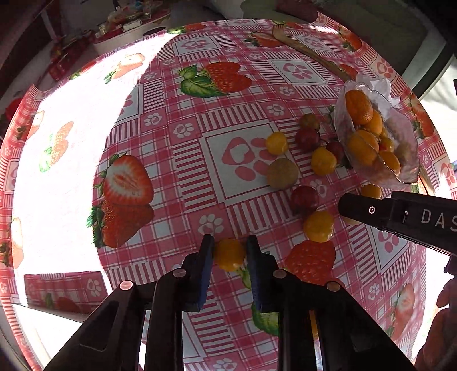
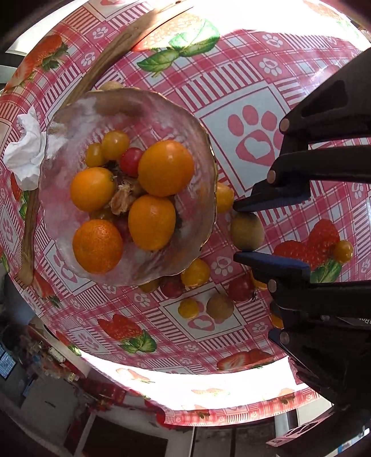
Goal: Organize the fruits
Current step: 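Grasp a yellow tomato with the left tool while the right tool grasps a brown kiwi, then carry both fruits over the white tray and open both tools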
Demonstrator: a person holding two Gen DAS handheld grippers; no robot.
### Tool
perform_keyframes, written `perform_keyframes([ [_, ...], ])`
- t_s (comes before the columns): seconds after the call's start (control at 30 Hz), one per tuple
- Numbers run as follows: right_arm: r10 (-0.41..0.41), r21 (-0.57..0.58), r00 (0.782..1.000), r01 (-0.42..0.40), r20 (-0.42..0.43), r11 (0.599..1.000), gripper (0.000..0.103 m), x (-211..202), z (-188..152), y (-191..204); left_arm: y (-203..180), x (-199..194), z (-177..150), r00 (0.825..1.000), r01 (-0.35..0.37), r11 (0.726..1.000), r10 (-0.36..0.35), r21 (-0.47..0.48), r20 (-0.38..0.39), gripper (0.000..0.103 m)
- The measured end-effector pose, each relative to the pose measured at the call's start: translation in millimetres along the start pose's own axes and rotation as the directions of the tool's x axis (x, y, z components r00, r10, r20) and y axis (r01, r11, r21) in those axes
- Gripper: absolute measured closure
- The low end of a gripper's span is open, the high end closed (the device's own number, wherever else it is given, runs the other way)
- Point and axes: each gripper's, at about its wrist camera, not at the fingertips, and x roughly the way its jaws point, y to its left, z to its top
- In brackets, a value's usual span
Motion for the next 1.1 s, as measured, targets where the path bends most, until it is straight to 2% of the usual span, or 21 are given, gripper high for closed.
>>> perform_keyframes([
  [0.2,0.007,-0.018,1.000,-0.007,-0.003,1.000,0.072,-11.5,-10.4,-4.0,17.1,-15.3,-15.7,0.997,0.076,0.995,-0.076,-0.061,0.003,0.080],
  [0.43,0.003,-0.044,1.000,-0.005,-0.029,0.999,0.072,-23.7,-32.9,-13.1,23.6,-32.7,-31.0,0.993,0.116,0.989,-0.116,-0.087,0.009,0.080],
  [0.77,-0.010,-0.091,0.998,0.004,-0.060,0.996,0.072,-36.3,-63.1,-13.0,31.9,-59.7,-59.6,0.994,0.111,0.988,-0.110,-0.105,0.020,0.080],
  [1.1,-0.004,-0.177,0.996,-0.011,-0.087,0.984,0.072,-44.9,-89.9,23.0,67.2,-89.1,-97.4,0.996,0.088,0.977,-0.080,-0.193,0.051,0.080],
])
